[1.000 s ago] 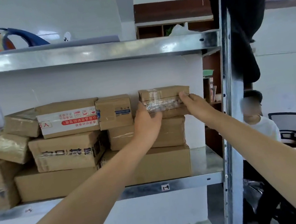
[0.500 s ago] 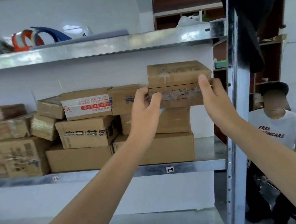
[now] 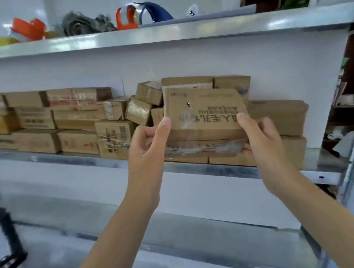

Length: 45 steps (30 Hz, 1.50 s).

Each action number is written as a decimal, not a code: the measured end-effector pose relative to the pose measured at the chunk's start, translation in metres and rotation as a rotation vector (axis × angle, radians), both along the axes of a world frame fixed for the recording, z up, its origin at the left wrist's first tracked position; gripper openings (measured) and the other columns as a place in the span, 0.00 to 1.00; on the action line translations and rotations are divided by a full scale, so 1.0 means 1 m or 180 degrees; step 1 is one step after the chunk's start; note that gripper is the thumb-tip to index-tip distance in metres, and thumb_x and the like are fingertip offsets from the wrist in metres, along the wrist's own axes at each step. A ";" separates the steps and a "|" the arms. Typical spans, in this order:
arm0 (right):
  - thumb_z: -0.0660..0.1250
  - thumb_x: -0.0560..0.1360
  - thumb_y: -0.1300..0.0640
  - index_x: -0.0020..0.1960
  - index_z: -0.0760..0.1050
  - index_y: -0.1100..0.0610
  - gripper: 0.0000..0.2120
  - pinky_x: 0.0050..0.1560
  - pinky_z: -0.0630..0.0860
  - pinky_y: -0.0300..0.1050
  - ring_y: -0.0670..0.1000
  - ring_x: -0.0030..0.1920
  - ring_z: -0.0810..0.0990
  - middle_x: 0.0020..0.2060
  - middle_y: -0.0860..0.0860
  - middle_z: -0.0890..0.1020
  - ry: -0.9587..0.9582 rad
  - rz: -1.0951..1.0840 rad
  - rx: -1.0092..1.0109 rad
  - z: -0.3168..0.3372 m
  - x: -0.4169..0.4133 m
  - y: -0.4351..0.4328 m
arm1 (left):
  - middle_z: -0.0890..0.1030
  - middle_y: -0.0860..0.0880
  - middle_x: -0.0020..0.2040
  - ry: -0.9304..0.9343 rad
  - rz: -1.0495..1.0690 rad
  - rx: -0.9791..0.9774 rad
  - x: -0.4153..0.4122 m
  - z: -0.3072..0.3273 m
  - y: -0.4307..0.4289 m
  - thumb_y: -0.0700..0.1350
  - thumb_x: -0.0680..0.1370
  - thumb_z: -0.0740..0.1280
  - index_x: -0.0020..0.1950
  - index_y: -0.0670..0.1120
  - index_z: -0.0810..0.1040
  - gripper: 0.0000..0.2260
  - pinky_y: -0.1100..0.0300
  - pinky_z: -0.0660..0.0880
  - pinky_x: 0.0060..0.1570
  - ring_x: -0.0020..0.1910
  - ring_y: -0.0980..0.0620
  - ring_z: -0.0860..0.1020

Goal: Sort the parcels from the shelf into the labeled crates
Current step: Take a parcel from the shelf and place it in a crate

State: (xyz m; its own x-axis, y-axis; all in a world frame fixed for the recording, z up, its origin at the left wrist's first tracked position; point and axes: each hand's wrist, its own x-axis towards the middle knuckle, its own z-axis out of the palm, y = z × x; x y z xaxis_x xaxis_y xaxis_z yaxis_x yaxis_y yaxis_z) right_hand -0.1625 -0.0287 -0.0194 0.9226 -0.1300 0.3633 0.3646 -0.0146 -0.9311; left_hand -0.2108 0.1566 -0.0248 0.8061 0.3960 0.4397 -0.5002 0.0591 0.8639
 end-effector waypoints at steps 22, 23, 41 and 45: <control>0.65 0.80 0.59 0.56 0.79 0.46 0.10 0.47 0.77 0.30 0.37 0.50 0.82 0.50 0.42 0.85 0.0462 0.2324 -0.1017 -0.163 -0.116 0.294 | 0.85 0.56 0.53 0.1151 0.1766 0.0095 -0.219 -0.185 0.259 0.43 0.80 0.66 0.59 0.51 0.83 0.10 0.74 0.75 0.46 0.51 0.65 0.81; 0.66 0.80 0.60 0.58 0.79 0.49 0.10 0.46 0.77 0.29 0.37 0.50 0.82 0.51 0.43 0.85 0.0485 0.2405 -0.1018 -0.167 -0.121 0.304 | 0.84 0.56 0.56 0.1197 0.1847 0.0138 -0.228 -0.190 0.267 0.44 0.81 0.66 0.60 0.52 0.82 0.10 0.72 0.75 0.48 0.53 0.65 0.80; 0.55 0.80 0.40 0.54 0.72 0.53 0.17 0.50 0.79 0.42 0.48 0.51 0.83 0.52 0.50 0.83 0.0814 0.3430 -0.1225 -0.215 -0.118 0.439 | 0.80 0.46 0.56 0.1687 0.3137 -0.0582 -0.259 -0.237 0.343 0.38 0.79 0.63 0.53 0.48 0.83 0.10 0.56 0.79 0.54 0.53 0.50 0.81; 0.61 0.76 0.37 0.47 0.72 0.49 0.15 0.56 0.80 0.57 0.51 0.50 0.82 0.48 0.49 0.81 0.0702 0.3446 -0.1105 -0.213 -0.094 0.469 | 0.81 0.44 0.55 0.1483 0.3225 -0.0735 -0.240 -0.231 0.350 0.37 0.80 0.60 0.51 0.44 0.81 0.10 0.58 0.79 0.53 0.53 0.49 0.82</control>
State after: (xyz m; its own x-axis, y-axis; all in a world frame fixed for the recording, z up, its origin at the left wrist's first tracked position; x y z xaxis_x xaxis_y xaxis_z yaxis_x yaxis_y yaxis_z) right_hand -0.2566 0.4404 -0.2322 0.5379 0.8419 0.0418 0.1726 -0.0615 -0.9831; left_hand -0.4508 0.5064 -0.2563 0.1350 0.9908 0.0132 -0.0415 -0.0077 0.9991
